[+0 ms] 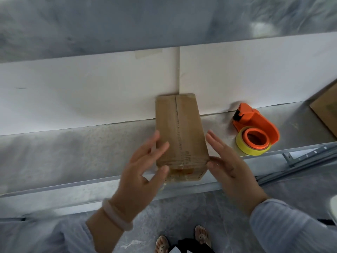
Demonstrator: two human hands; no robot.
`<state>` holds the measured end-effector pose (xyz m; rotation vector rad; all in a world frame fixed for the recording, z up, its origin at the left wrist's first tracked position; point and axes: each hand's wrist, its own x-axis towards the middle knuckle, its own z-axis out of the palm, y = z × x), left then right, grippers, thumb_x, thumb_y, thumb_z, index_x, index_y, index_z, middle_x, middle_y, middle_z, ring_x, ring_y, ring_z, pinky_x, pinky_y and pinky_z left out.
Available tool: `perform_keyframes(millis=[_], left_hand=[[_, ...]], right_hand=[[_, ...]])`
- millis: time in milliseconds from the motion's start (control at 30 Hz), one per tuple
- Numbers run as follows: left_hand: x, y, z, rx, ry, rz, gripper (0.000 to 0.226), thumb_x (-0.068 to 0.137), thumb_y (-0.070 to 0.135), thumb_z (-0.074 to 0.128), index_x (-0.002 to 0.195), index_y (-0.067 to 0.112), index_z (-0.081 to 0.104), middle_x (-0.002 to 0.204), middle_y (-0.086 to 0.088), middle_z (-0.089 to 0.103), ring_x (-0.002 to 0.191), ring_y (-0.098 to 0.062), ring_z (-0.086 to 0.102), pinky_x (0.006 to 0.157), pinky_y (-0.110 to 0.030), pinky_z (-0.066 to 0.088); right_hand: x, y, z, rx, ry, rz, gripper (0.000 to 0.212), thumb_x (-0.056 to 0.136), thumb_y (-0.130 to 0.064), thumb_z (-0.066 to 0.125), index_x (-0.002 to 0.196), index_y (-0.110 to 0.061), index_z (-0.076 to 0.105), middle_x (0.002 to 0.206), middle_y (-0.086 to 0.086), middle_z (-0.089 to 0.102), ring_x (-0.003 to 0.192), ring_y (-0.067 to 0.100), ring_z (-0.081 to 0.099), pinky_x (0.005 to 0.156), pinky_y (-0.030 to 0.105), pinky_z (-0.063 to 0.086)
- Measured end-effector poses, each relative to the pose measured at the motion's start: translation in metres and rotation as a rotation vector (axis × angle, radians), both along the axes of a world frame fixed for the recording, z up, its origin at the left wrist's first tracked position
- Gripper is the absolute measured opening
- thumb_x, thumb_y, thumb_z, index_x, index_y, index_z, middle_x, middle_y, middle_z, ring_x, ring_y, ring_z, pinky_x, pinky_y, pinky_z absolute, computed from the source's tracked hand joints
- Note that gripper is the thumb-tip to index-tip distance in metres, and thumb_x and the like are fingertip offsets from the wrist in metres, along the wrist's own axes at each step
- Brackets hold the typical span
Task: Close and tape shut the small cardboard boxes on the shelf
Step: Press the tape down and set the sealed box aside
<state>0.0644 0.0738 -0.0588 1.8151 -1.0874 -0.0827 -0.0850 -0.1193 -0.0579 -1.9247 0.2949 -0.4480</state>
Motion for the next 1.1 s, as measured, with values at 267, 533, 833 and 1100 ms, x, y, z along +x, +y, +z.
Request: perform_keyframes(millis=[267, 533, 833, 1100], left_hand=[[-0.037, -0.042, -0.006, -0.116, 0.578, 0.28, 0.081, 0.078, 0.064, 0.065, 0.143, 0.052, 0.018, 0.144, 0.015, 0.045, 0.119, 0.004, 0.055, 0.089, -0.019, 0.053], [-0.006, -0.021, -0.029, 0.016, 0.016, 0.105, 0.054, 0.096, 0.065, 0.032, 0.142, 0.037, 0.041, 0.147, -0.006, 0.039, 0.132, -0.016, 0.046, 0.098, -0.021, 0.05], [-0.022, -0.023, -0.023, -0.057, 0.378, 0.147, 0.073, 0.089, 0.071, 0.041, 0.151, 0.037, 0.023, 0.153, 0.011, 0.033, 0.14, -0.01, 0.037, 0.112, -0.039, 0.04], [-0.039, -0.052, -0.011, -0.118, 0.474, 0.405, 0.073, 0.068, 0.062, 0.057, 0.135, 0.059, 0.028, 0.129, 0.036, 0.036, 0.116, 0.019, 0.043, 0.084, -0.006, 0.045]], right_hand=[[0.033, 0.065, -0.01, 0.342, -0.066, -0.412, 0.066, 0.089, -0.018, 0.069, 0.14, -0.039, 0.034, 0.125, -0.03, 0.047, 0.107, -0.018, 0.053, 0.079, 0.004, 0.048], [0.025, 0.039, -0.025, 0.05, -0.012, -0.372, 0.067, 0.083, -0.078, 0.043, 0.144, -0.053, 0.029, 0.128, -0.047, 0.044, 0.121, -0.01, 0.049, 0.093, 0.017, 0.045], [0.029, 0.051, -0.024, 0.312, -0.109, -0.323, 0.063, 0.09, -0.052, 0.046, 0.148, -0.035, 0.033, 0.137, -0.028, 0.051, 0.126, -0.005, 0.049, 0.093, 0.01, 0.044], [0.046, 0.051, -0.02, 0.266, -0.016, -0.504, 0.067, 0.077, -0.052, 0.06, 0.141, -0.037, 0.047, 0.127, -0.008, 0.06, 0.115, 0.008, 0.059, 0.092, 0.038, 0.055]])
